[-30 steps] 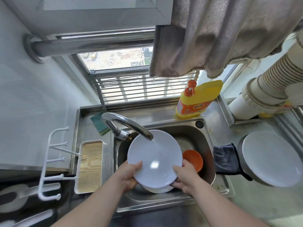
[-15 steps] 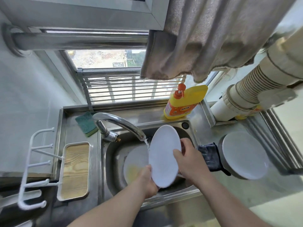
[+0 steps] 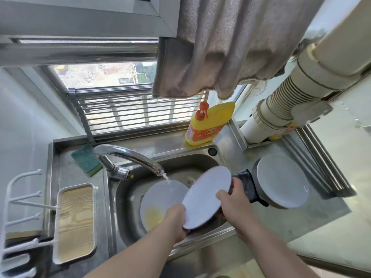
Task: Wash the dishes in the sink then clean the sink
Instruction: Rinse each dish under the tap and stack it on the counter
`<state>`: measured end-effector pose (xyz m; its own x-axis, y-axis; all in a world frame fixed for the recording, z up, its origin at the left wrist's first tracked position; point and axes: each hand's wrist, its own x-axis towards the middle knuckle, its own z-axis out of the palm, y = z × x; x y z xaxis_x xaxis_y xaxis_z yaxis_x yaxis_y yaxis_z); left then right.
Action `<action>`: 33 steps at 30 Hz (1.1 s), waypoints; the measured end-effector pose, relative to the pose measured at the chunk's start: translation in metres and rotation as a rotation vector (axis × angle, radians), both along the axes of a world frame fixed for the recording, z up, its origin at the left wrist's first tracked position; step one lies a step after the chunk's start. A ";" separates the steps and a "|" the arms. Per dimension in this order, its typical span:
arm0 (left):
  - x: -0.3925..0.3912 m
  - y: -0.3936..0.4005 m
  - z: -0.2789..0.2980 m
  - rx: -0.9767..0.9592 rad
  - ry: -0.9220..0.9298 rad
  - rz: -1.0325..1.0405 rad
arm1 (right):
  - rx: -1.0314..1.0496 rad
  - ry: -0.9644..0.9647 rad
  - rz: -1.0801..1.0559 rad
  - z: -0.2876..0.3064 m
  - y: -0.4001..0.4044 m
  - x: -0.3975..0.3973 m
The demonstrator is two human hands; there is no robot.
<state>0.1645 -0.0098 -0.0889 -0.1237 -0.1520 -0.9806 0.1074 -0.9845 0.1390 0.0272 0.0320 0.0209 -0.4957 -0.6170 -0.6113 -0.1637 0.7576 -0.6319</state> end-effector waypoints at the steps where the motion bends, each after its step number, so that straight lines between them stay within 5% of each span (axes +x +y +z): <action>1: 0.000 0.000 -0.002 -0.044 -0.006 -0.014 | 0.002 -0.009 0.025 -0.001 0.002 0.001; 11: -0.009 0.001 -0.006 -0.023 -0.009 0.031 | 0.007 -0.083 0.014 -0.008 0.014 -0.020; 14: -0.016 -0.004 -0.008 -0.129 -0.024 0.106 | -0.032 -0.117 0.128 -0.010 0.015 -0.036; 19: -0.044 -0.019 0.012 -0.250 -0.060 0.021 | -0.031 -0.144 -0.019 -0.024 0.026 -0.097; 26: -0.155 -0.036 0.030 -0.569 0.017 -0.432 | -0.048 0.122 -0.126 -0.092 0.069 -0.249; 30: -0.231 -0.041 0.021 -0.910 -0.205 -0.888 | 0.051 0.222 -0.146 -0.071 0.066 -0.308; 33: -0.271 -0.041 0.011 -0.984 -0.341 -1.043 | 0.145 0.288 -0.057 -0.076 0.065 -0.342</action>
